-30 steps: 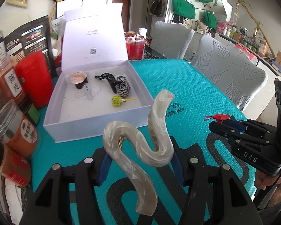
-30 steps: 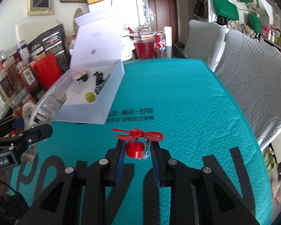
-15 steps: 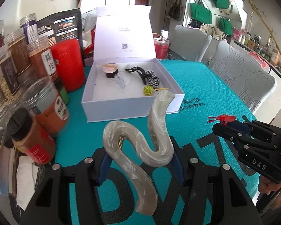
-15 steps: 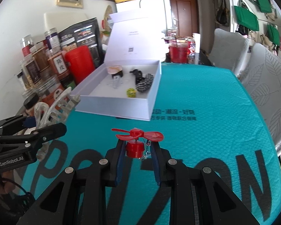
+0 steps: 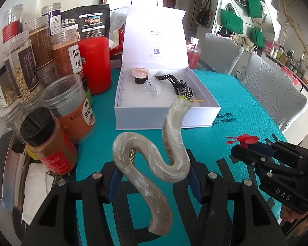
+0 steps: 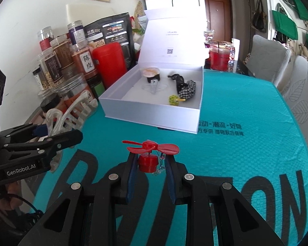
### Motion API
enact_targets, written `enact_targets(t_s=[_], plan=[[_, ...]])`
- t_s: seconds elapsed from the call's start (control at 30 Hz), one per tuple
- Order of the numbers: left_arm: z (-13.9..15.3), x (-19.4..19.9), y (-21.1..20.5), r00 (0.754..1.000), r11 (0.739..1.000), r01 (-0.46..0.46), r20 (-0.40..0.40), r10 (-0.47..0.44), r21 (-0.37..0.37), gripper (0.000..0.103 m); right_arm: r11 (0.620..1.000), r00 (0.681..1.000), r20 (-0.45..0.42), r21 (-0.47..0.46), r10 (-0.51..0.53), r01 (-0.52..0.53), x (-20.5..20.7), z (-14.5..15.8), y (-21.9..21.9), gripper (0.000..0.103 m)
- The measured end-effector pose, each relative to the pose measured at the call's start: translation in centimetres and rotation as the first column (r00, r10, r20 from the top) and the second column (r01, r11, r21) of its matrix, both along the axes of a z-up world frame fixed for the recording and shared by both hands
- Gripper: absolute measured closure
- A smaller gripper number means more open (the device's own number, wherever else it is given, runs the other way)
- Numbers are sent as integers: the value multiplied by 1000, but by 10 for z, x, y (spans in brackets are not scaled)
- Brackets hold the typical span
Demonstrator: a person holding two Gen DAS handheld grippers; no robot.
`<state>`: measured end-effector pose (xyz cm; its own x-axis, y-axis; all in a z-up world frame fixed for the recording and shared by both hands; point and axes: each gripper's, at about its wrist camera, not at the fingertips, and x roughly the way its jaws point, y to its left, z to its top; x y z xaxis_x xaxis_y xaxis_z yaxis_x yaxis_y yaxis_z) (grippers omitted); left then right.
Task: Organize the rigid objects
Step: 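Carry S clip in left tool and red fan in right tool into box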
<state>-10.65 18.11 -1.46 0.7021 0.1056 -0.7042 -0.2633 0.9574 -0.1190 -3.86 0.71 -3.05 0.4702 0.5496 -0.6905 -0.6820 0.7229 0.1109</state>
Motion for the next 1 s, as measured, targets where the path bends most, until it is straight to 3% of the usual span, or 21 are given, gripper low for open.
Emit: enact_targets(t_s=[0.47,1.0], plan=[[22,34,18,998,999,37,50,-37,10,48,1000,998,58,3,8,-8,15,32,21,77],[63,94,32,988,996,66,134,-73,52,48,999,992,123,36,3,-7,64,76,38,77]])
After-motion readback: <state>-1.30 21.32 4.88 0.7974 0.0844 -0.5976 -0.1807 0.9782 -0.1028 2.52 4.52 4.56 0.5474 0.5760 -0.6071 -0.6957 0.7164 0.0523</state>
